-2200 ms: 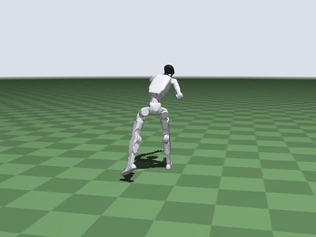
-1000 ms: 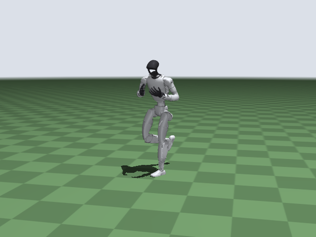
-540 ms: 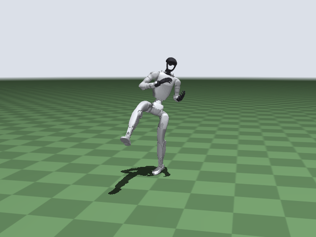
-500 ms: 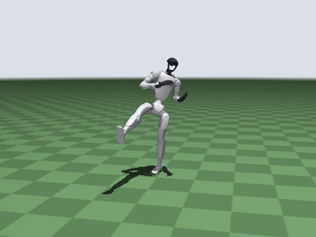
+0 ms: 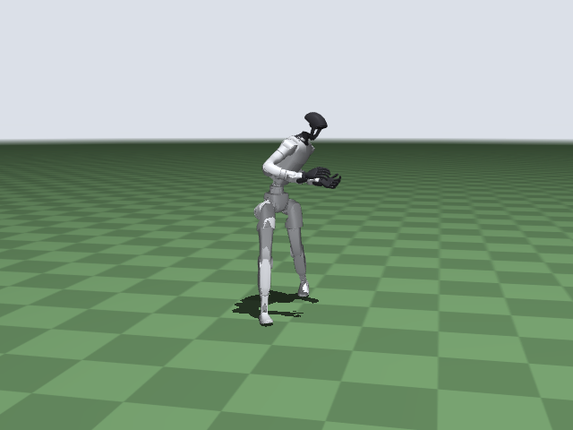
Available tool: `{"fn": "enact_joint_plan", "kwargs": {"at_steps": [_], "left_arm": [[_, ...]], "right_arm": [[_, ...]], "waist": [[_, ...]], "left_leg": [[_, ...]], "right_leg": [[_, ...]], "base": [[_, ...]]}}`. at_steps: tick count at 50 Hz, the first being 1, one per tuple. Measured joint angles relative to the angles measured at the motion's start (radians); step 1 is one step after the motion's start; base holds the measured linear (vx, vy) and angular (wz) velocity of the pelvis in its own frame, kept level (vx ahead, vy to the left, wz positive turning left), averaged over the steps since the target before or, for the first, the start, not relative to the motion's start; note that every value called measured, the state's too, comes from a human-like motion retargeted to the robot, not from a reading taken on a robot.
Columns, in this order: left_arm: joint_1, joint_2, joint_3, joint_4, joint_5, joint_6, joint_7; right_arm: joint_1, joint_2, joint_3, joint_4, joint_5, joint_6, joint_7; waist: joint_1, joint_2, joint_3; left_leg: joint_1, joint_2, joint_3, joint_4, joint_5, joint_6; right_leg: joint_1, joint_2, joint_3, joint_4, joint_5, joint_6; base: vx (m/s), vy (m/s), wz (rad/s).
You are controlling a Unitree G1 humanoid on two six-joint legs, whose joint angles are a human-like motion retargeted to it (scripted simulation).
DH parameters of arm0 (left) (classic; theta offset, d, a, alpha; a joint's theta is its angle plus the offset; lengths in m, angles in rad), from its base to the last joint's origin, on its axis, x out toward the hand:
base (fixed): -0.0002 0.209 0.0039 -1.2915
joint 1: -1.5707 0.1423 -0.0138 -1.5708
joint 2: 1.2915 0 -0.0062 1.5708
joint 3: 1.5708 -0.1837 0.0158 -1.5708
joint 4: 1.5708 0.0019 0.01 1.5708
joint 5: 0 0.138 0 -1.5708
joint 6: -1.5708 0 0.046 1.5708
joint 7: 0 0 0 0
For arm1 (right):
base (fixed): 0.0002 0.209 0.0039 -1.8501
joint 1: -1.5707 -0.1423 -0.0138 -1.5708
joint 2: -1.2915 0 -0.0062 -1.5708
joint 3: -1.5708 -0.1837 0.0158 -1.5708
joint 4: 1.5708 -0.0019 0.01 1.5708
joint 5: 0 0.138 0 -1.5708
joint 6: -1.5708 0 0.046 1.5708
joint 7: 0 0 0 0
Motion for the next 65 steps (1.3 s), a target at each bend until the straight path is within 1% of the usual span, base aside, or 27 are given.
{"fn": "enact_joint_plan", "kwargs": {"at_steps": [3, 7, 10, 13, 15, 17, 20, 22, 23, 25, 27, 29, 32, 33, 35, 37, 40, 45, 50, 52, 53, 55, 57, 59, 61, 63, 65], "left_arm": [[-0.033, -0.007, 0.049, -0.099, 0.033, 0.008, 0.002], [-0.229, 0.104, 0.038, -0.243, 0.244, -0.004, 0.129], [-0.536, 0.235, -0.028, -0.278, 0.399, 0.038, 0.211], [-1.006, 0.331, -0.197, -0.129, 0.592, 0.111, 0.259], [-1.372, 0.335, -0.374, 0.109, 0.731, 0.174, 0.229], [-1.698, 0.263, -0.576, 0.498, 0.837, 0.224, 0.183], [-2.041, 0.019, -0.871, 1.307, 0.923, 0.285, 0.209], [-2.125, -0.145, -0.946, 1.790, 1.033, 0.339, 0.232], [-2.126, -0.205, -0.915, 1.937, 1.107, 0.356, 0.239], [-2.091, -0.208, -0.827, 1.947, 1.228, 0.357, 0.293], [-2.045, -0.098, -0.765, 1.638, 1.169, 0.296, 0.360], [-1.872, -0.050, -0.699, 1.314, 1.001, 0.220, 0.472], [-1.603, -0.062, -0.675, 0.979, 0.968, 0.168, 0.605], [-1.505, -0.067, -0.664, 0.902, 0.973, 0.164, 0.581], [-1.283, -0.077, -0.625, 0.783, 0.941, 0.153, 0.438], [-1.048, -0.080, -0.570, 0.717, 0.872, 0.141, 0.245], [-0.725, -0.069, -0.472, 0.657, 0.812, 0.131, 0.055], [-0.393, -0.116, -0.409, 0.603, 0.587, 0.118, 0.061], [-0.248, -0.112, -0.378, 0.681, 0.254, 0.147, 0.032], [-0.191, -0.089, -0.303, 0.696, 0.184, 0.174, 0.036], [-0.166, -0.081, -0.256, 0.700, 0.172, 0.174, 0.033], [-0.087, -0.049, -0.173, 0.673, 0.080, 0.186, 0.032], [-0.030, -0.016, -0.114, 0.646, -0.031, 0.190, 0.002], [-0.003, 0.016, -0.075, 0.629, -0.136, 0.194, -0.034], [0.025, 0.054, -0.053, 0.621, -0.170, 0.196, -0.066], [0.049, 0.096, -0.041, 0.627, -0.126, 0.190, -0.085], [0.060, 0.109, -0.023, 0.638, -0.076, 0.174, -0.076]], "right_arm": [[-0.126, 0.027, 0.034, -0.012, -0.018, -0.002, -0.056], [-0.181, 0.159, 0.050, -0.052, 0.020, -0.022, -0.061], [-0.122, 0.237, 0.052, -0.080, 0.067, -0.031, -0.041], [-0.018, 0.229, 0.055, -0.108, 0.088, -0.031, -0.067], [0.052, 0.185, 0.053, -0.141, 0.122, -0.055, -0.058], [0.091, 0.116, 0.060, -0.191, 0.173, -0.105, -0.021], [0.034, 0.005, 0.092, -0.272, 0.205, -0.163, 0.016], [-0.109, -0.039, 0.122, -0.306, 0.160, -0.159, 0.045], [-0.165, -0.053, 0.103, -0.323, 0.139, -0.170, 0.050], [-0.296, -0.073, 0.034, -0.322, 0.087, -0.176, 0.048], [-0.518, -0.123, -0.008, -0.215, -0.052, -0.082, -0.003], [-0.681, -0.152, 0.029, -0.055, -0.019, -0.071, -0.124], [-0.955, -0.225, 0.181, 0.351, 0.104, -0.005, -0.295], [-1.044, -0.229, 0.244, 0.510, 0.250, -0.022, -0.287], [-1.177, -0.216, 0.336, 0.798, 0.619, -0.070, -0.143], [-1.219, -0.226, 0.398, 0.955, 0.798, -0.055, 0.039], [-1.151, -0.293, 0.508, 0.915, 0.659, -0.048, 0.140], [-0.749, -0.252, 0.468, 0.630, 0.505, -0.060, 0.101], [-0.289, 0.004, 0.339, 0.547, 0.246, -0.048, 0.094], [-0.125, 0.116, 0.289, 0.499, 0.230, -0.057, 0.103], [-0.067, 0.161, 0.284, 0.481, 0.247, -0.069, 0.104], [0.075, 0.229, 0.263, 0.409, 0.286, -0.086, 0.125], [0.162, 0.252, 0.279, 0.351, 0.346, -0.097, 0.174], [0.186, 0.237, 0.312, 0.315, 0.416, -0.094, 0.245], [0.187, 0.207, 0.341, 0.280, 0.477, -0.087, 0.330], [0.166, 0.168, 0.358, 0.246, 0.522, -0.074, 0.414], [0.102, 0.126, 0.388, 0.249, 0.530, -0.058, 0.466]], "waist": [[-0.047, 0.074, 0.000], [-0.291, 0.099, -0.002], [-0.477, 0.110, -0.041], [-0.627, 0.130, -0.116], [-0.708, 0.143, -0.148], [-0.766, 0.155, -0.159], [-0.825, 0.174, -0.150], [-0.868, 0.179, -0.130], [-0.882, 0.185, -0.150], [-0.894, 0.184, -0.171], [-0.871, 0.171, -0.098], [-0.838, 0.186, -0.126], [-0.768, 0.221, -0.149], [-0.751, 0.229, -0.148], [-0.721, 0.242, -0.140], [-0.686, 0.246, -0.117], [-0.642, 0.253, -0.063], [-0.563, 0.351, -0.041], [-0.542, 0.481, -0.066], [-0.568, 0.497, -0.065], [-0.559, 0.502, -0.072], [-0.586, 0.474, -0.086], [-0.564, 0.428, -0.121], [-0.524, 0.386, -0.146], [-0.497, 0.337, -0.161], [-0.456, 0.263, -0.167], [-0.435, 0.228, -0.165]], "left_leg": [[0.014, 0.052, 0.224, 0.011, 0.050, -0.033], [0.045, 0.090, 0.562, 0.007, 0.182, -0.116], [0.099, 0.119, 0.868, -0.036, 0.268, -0.148], [0.134, 0.130, 1.108, -0.080, 0.339, -0.171], [0.148, 0.127, 1.176, -0.104, 0.377, -0.172], [0.146, 0.123, 1.160, -0.105, 0.399, -0.157], [0.126, 0.117, 1.082, -0.077, 0.420, -0.136], [0.126, 0.107, 1.027, -0.069, 0.443, -0.135], [0.120, 0.100, 1.002, -0.070, 0.459, -0.139], [0.122, 0.083, 0.957, -0.074, 0.481, -0.146], [0.158, 0.066, 0.934, -0.085, 0.480, -0.156], [0.153, 0.056, 0.906, -0.097, 0.472, -0.154], [0.106, 0.035, 0.827, -0.061, 0.472, -0.142], [0.090, 0.028, 0.794, -0.032, 0.473, -0.140], [0.074, 0.017, 0.743, 0.000, 0.476, -0.143], [0.086, 0.014, 0.718, -0.023, 0.482, -0.159], [0.110, 0.022, 0.717, -0.083, 0.482, -0.178], [0.073, 0.083, 0.873, -0.150, 0.383, -0.146], [0.091, 0.112, 0.888, -0.214, 0.397, -0.149], [0.089, 0.088, 0.884, -0.149, 0.444, -0.138], [0.065, 0.080, 0.912, -0.086, 0.483, -0.137], [0.036, 0.047, 0.966, 0.072, 0.551, -0.120], [-0.038, 0.031, 1.058, 0.288, 0.564, -0.057], [-0.122, 0.038, 1.151, 0.515, 0.457, 0.038], [-0.187, 0.031, 1.218, 0.710, 0.309, 0.110], [-0.235, -0.023, 1.261, 0.850, 0.188, 0.146], [-0.334, -0.063, 1.267, 1.007, 0.098, 0.183]], "right_leg": [[-0.028, 0.051, 0.050, 0.031, -0.042, 0.022], [0.017, 0.063, 0.061, -0.015, -0.070, 0.060], [0.027, 0.071, 0.081, -0.031, -0.068, 0.078], [-0.005, 0.084, 0.111, -0.024, -0.079, 0.075], [-0.023, 0.092, 0.127, -0.012, -0.088, 0.077], [-0.033, 0.105, 0.143, -0.006, -0.085, 0.071], [-0.044, 0.125, 0.171, -0.001, -0.085, 0.058], [-0.043, 0.132, 0.189, 0.005, -0.088, 0.047], [-0.050, 0.134, 0.195, 0.006, -0.085, 0.048], [-0.054, 0.138, 0.215, 0.008, -0.076, 0.031], [-0.025, 0.141, 0.247, 0.003, -0.070, 0.007], [-0.023, 0.144, 0.270, 0.003, -0.069, 0.005], [-0.034, 0.139, 0.294, 0.008, -0.065, -0.006], [-0.035, 0.135, 0.297, 0.012, -0.065, -0.010], [-0.037, 0.127, 0.300, 0.023, -0.068, -0.015], [-0.045, 0.121, 0.301, 0.039, -0.065, -0.016], [-0.073, 0.113, 0.237, 0.077, -0.058, -0.032], [-0.200, 0.076, -0.243, 0.247, -0.155, -0.074], [-0.249, 0.057, -0.234, 0.363, -0.293, -0.139], [-0.254, 0.009, -0.210, 0.475, -0.336, -0.134], [-0.213, 0.072, -0.185, 0.351, -0.299, -0.151], [-0.204, 0.032, -0.138, 0.449, -0.343, -0.121], [-0.156, 0.076, -0.056, 0.354, -0.321, -0.118], [-0.071, 0.155, 0.042, 0.159, -0.260, -0.126], [0.000, 0.172, 0.131, 0.087, -0.244, -0.100], [0.019, 0.134, 0.239, 0.172, -0.279, 0.001], [0.150, 0.138, 0.311, 0.014, -0.228, -0.035]], "base": [[0.17, -0.29, -1.04], [0.23, -0.23, -0.21], [0.27, -0.17, -0.37], [0.27, -0.13, -0.56], [0.26, -0.08, -0.52], [0.23, -0.05, -0.54], [0.21, -0.02, -0.56], [0.19, 0.01, -0.52], [0.20, 0.00, -0.51], [0.16, 0.02, -0.60], [0.09, 0.05, -0.76], [0.10, 0.03, -0.60], [0.03, 0.07, -0.28], [-0.02, 0.09, -0.04], [-0.04, 0.09, 0.05], [-0.07, 0.08, 0.04], [-0.10, 0.08, 0.02], [-0.06, 0.04, 0.00], [0.22, -0.05, 0.12], [0.41, -0.12, -0.51], [0.41, -0.17, -1.17], [0.49, -0.15, -1.27], [0.41, -0.16, -2.05], [0.32, -0.15, -2.60], [0.38, -0.06, -2.50], [0.40, 0.00, -2.62], [0.31, 0.04, -2.31]]}}
